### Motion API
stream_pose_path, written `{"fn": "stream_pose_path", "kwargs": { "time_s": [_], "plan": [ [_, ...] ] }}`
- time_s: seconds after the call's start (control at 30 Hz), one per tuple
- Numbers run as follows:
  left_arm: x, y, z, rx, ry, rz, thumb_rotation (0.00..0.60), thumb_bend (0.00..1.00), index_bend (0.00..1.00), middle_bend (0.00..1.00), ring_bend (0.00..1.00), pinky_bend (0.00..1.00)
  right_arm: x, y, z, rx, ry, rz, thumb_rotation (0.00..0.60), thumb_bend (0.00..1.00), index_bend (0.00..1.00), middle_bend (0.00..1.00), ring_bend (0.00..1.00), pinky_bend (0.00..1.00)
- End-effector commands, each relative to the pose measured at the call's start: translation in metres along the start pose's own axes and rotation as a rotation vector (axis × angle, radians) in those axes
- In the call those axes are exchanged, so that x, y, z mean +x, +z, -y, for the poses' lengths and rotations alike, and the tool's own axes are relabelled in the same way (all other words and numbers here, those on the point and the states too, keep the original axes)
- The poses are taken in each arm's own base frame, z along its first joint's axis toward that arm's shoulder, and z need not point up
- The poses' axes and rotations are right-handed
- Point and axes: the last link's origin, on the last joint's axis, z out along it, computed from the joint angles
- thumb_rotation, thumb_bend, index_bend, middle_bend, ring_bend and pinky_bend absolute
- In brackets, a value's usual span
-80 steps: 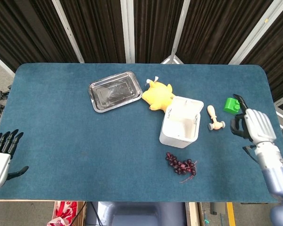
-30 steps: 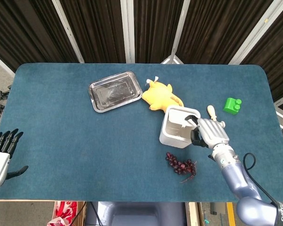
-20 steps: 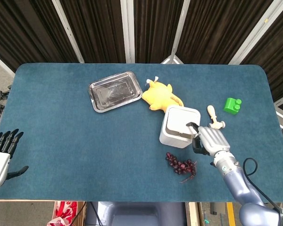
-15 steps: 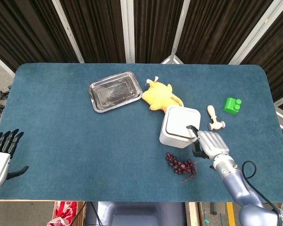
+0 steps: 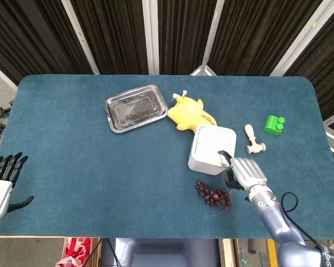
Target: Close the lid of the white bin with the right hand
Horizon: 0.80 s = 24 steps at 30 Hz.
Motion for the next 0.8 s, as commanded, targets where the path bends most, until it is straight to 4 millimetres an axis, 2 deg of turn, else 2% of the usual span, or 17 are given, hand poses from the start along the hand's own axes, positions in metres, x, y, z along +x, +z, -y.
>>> {"fn": "stream_pose_path", "kwargs": {
  "time_s": [0.03,0.1,0.13,0.17,0.27,0.3,0.37,0.4,0.43,0.47,0.53,0.57,0.63,0.8],
  "plan": [
    [0.000,0.000,0.000,0.001,0.000,0.000,0.600,0.00,0.00,0.00,0.00,0.00,0.009,-0.001,0.004,0.018,0.020,-0.046,0.600,0.73,0.14,0.81,0.84,0.77],
    [0.000,0.000,0.001,0.003,-0.001,0.000,0.600,0.00,0.00,0.00,0.00,0.00,0.017,-0.003,0.006,0.031,0.029,-0.083,0.600,0.73,0.14,0.81,0.84,0.77],
    [0.001,0.000,0.001,0.004,-0.001,-0.003,0.600,0.00,0.00,0.00,0.00,0.00,0.034,-0.007,0.009,0.052,0.032,-0.161,0.600,0.73,0.12,0.81,0.84,0.77],
    [0.001,-0.001,0.001,0.004,-0.001,-0.004,0.600,0.00,0.00,0.00,0.00,0.00,0.039,-0.010,0.008,0.062,0.029,-0.194,0.600,0.73,0.10,0.81,0.84,0.77],
    [0.001,-0.001,0.001,0.004,-0.001,-0.005,0.600,0.00,0.00,0.00,0.00,0.00,0.045,-0.015,0.001,0.084,0.011,-0.259,0.600,0.73,0.05,0.79,0.78,0.74],
    [0.001,-0.001,0.001,0.004,-0.001,-0.006,0.600,0.00,0.00,0.00,0.00,0.00,0.045,-0.017,-0.003,0.088,0.000,-0.277,0.600,0.73,0.04,0.76,0.74,0.71],
    [0.001,-0.001,0.001,0.005,-0.001,-0.006,0.600,0.00,0.00,0.00,0.00,0.00,0.044,-0.021,-0.014,0.088,-0.021,-0.304,0.600,0.66,0.01,0.62,0.60,0.58],
    [0.001,-0.001,0.001,0.006,-0.001,-0.006,0.600,0.00,0.00,0.00,0.00,0.00,0.041,-0.023,-0.020,0.086,-0.030,-0.314,0.600,0.61,0.00,0.55,0.54,0.53],
    [0.001,-0.002,0.001,0.007,-0.001,-0.005,0.600,0.00,0.00,0.00,0.00,0.00,0.038,-0.025,-0.028,0.082,-0.040,-0.321,0.600,0.52,0.00,0.43,0.41,0.43],
    [0.001,-0.002,0.001,0.008,-0.002,-0.004,0.600,0.00,0.00,0.00,0.00,0.00,0.036,-0.027,-0.034,0.078,-0.046,-0.326,0.600,0.48,0.00,0.35,0.33,0.37],
    [0.001,-0.002,0.001,0.009,-0.003,-0.003,0.600,0.00,0.00,0.00,0.00,0.00,0.027,-0.032,-0.051,0.073,-0.076,-0.347,0.600,0.37,0.00,0.13,0.10,0.18],
    [0.001,-0.003,0.001,0.009,-0.002,-0.002,0.600,0.00,0.00,0.00,0.00,0.00,0.022,-0.035,-0.061,0.069,-0.096,-0.357,0.600,0.34,0.00,0.05,0.03,0.11],
    [0.001,-0.004,0.000,0.009,-0.001,-0.001,0.600,0.00,0.00,0.00,0.00,0.00,0.010,-0.041,-0.082,0.061,-0.135,-0.376,0.600,0.31,0.00,0.00,0.00,0.02],
    [0.001,-0.006,-0.001,0.009,0.003,-0.002,0.600,0.00,0.00,0.00,0.00,0.00,-0.023,-0.061,-0.125,0.058,-0.208,-0.422,0.600,0.29,0.00,0.00,0.00,0.00]
  ]
}}
